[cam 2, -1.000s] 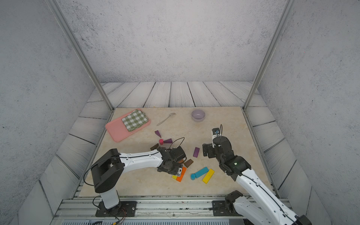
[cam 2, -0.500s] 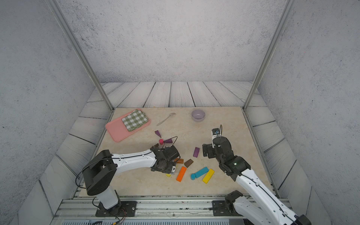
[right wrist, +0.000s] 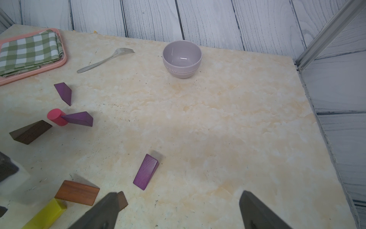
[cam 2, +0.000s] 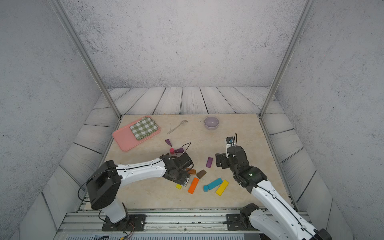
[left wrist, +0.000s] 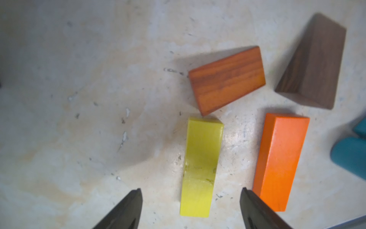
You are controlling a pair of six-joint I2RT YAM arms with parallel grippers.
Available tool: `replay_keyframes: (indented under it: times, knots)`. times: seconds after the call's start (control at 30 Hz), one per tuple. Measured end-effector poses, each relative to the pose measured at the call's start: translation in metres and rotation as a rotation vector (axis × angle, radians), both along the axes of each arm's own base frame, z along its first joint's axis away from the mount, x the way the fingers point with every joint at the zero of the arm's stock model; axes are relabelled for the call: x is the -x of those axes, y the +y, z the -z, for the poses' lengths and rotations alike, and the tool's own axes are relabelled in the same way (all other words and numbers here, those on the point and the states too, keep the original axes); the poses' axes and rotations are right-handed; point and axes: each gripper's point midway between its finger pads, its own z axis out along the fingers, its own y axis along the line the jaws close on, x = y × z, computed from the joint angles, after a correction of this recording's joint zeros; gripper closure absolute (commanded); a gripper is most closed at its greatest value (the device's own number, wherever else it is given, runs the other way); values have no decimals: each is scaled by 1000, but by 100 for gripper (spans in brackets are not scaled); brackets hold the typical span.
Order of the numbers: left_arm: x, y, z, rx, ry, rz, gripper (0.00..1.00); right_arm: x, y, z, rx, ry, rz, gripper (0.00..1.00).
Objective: Assemble a small pinwheel with building blocks
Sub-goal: Pick up the building block from the center of the board.
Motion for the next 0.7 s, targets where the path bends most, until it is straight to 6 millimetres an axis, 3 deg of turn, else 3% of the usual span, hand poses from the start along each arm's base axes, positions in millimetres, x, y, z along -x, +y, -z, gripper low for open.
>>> replay_keyframes:
  times: [0.27, 0.47, 0.6, 0.7]
  knots:
    - [2, 0, 28, -83, 59, 33, 39, 0, 0, 0, 0, -1, 0, 1]
    - [-3, -7, 28, -94, 53, 16, 77, -1, 0, -1, -2, -5, 0, 1]
    - [-6, -5, 27, -117, 55, -29, 90, -1, 0, -1, -2, -6, 0, 1]
    - [-12, 3, 27, -130, 57, -91, 94, -1, 0, -1, -2, -6, 0, 1]
